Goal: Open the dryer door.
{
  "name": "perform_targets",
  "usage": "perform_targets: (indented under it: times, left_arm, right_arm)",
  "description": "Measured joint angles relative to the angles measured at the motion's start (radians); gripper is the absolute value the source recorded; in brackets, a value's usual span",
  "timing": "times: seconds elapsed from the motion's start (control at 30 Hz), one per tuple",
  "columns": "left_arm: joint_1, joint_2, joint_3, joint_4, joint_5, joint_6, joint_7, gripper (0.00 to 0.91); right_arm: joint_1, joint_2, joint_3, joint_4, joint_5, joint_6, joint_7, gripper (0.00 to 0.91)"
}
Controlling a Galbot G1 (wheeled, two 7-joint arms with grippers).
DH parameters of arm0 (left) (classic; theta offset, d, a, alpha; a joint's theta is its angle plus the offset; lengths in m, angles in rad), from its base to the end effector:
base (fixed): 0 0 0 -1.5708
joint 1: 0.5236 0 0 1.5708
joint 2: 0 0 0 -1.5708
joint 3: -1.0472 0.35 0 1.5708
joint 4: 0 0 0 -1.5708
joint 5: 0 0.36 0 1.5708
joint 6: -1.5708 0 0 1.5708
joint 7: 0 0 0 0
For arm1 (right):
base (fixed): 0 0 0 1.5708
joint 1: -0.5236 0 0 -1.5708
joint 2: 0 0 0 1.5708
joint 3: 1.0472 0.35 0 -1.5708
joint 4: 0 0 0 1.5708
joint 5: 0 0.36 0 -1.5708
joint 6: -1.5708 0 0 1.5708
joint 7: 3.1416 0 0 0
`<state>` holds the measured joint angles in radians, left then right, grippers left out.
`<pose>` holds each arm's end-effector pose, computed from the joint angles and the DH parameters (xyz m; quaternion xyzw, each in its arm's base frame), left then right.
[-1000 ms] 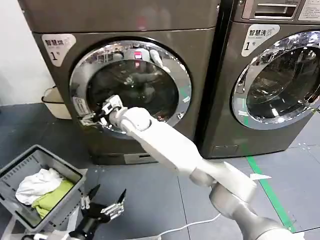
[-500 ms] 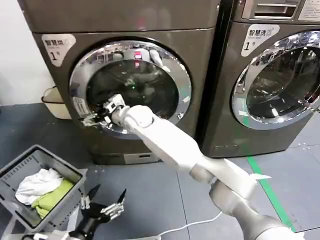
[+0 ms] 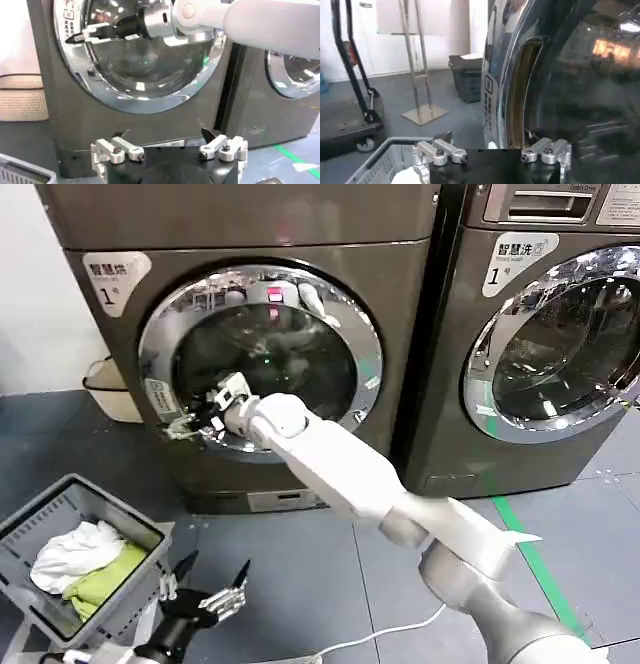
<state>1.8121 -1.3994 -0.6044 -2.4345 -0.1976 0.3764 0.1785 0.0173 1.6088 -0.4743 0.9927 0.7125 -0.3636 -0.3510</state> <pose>0.1183 0.0316 -0.2133 -0.1289 -0.9819 0.0153 0.1378 0.5486 0.2740 -0.1173 0.5374 -0.8346 0.0769 0.0932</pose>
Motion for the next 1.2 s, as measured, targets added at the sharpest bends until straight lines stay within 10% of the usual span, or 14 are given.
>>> perform_targets:
  times: [0.77, 1.2]
  left_arm:
    - [-0.005, 0.000, -0.002, -0.001, -0.003, 0.002, 0.000, 0.907]
    - [-0.006, -0.002, -0.049, 0.012, -0.020, 0.001, 0.000, 0.907]
  right_arm:
    - [0.000, 0.000, -0.027, 0.045, 0.007, 0.004, -0.084, 0.907]
    - [0.010, -0.002, -0.079, 0.146, 0.132, -0.036, -0.107, 0.907]
